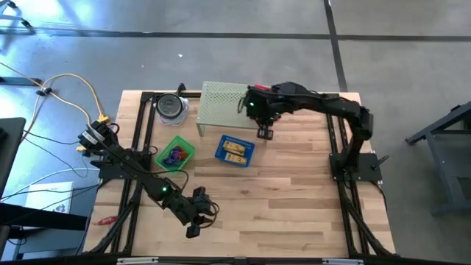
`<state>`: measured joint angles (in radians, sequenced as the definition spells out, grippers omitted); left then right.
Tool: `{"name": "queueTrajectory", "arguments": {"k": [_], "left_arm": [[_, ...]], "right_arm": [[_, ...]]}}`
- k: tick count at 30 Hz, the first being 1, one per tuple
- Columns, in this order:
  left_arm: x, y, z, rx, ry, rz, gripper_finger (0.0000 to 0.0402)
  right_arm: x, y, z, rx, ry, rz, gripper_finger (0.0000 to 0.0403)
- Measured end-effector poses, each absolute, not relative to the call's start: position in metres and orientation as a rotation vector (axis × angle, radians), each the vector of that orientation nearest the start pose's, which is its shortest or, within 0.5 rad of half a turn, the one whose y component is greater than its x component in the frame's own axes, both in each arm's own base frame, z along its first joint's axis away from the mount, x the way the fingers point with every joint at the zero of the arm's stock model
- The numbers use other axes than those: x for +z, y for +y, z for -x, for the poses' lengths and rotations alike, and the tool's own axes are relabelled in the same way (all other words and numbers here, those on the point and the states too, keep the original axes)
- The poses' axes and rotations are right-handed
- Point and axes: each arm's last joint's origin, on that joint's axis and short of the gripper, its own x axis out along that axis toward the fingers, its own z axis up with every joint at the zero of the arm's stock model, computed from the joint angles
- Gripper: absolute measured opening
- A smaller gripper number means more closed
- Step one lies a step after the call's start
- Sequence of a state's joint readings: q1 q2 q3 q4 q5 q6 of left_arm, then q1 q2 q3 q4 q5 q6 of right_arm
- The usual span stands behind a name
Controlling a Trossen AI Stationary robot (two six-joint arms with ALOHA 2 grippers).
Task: Pick & Place Office Desk Supplies
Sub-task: Put the orange bin on the shelf
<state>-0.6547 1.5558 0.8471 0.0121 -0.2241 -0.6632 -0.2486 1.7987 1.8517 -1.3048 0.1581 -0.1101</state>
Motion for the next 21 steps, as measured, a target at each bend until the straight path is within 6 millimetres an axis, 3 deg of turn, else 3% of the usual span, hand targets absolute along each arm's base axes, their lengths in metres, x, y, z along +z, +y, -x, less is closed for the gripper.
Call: {"name": "queueTrajectory", "arguments": {"k": [8,17,21], "left_arm": [[0.192,-0.18,-0.258,-0.166,0.729,0.324,0.0103],[0.192,-0.179,-0.259,-0.186,0.728,0.284,0.0103],[0.192,-0.18,-0.258,-0.204,0.738,0.288,0.0103]], "right_arm": [[0.34,-0.108,-0.375,-0.244,1.335,0.084,0.0003],[0.328,-0.139,-0.376,-0.256,1.371,-0.042,0.0003],[0.326,-0.137,-0.377,-0.228,1.382,-0.075,0.0003]]}}
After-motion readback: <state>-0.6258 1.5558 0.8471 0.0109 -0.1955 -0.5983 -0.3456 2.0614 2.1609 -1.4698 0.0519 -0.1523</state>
